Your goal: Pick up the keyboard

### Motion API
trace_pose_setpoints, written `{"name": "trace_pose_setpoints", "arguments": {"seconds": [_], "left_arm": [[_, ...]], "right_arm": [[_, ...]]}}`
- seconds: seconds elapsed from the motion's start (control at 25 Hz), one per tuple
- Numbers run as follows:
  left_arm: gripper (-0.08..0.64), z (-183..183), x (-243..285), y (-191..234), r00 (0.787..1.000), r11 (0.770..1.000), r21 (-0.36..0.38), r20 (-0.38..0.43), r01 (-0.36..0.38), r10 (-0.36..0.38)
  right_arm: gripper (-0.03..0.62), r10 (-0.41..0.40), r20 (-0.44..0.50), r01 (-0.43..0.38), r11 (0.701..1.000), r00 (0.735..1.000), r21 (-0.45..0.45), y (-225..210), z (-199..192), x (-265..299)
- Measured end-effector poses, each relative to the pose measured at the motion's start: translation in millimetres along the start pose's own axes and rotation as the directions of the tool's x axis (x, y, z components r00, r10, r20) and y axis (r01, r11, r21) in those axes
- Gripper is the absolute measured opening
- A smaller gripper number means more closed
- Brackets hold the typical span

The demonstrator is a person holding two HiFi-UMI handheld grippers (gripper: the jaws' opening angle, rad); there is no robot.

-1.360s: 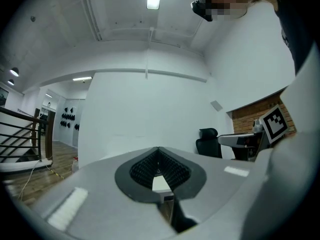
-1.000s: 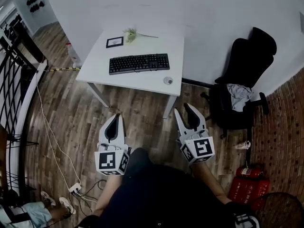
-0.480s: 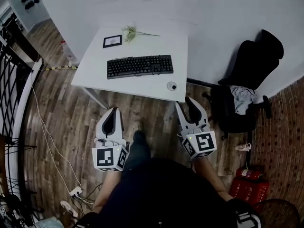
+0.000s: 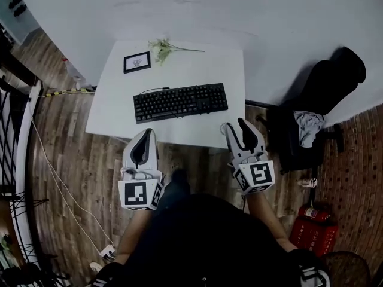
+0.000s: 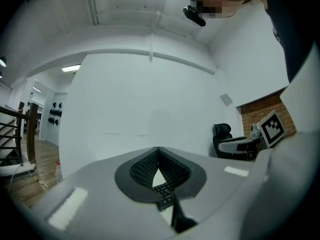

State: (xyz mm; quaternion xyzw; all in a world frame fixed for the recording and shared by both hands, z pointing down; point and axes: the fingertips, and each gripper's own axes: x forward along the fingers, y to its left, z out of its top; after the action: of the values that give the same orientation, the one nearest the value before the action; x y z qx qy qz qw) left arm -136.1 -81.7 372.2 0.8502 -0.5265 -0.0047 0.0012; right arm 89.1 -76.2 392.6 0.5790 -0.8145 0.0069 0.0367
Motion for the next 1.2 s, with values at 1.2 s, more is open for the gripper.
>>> {"name": "trace_pose_setpoints", "arguments": {"seconds": [1.2], "left_arm": [[0.012, -66, 168, 76, 0.987, 1.000, -0.003, -0.155, 0.027, -0.027]], "right_arm": [[0.155, 0.018, -0.468, -0.001, 0.999, 0.884, 0.038, -112, -175, 164]]}}
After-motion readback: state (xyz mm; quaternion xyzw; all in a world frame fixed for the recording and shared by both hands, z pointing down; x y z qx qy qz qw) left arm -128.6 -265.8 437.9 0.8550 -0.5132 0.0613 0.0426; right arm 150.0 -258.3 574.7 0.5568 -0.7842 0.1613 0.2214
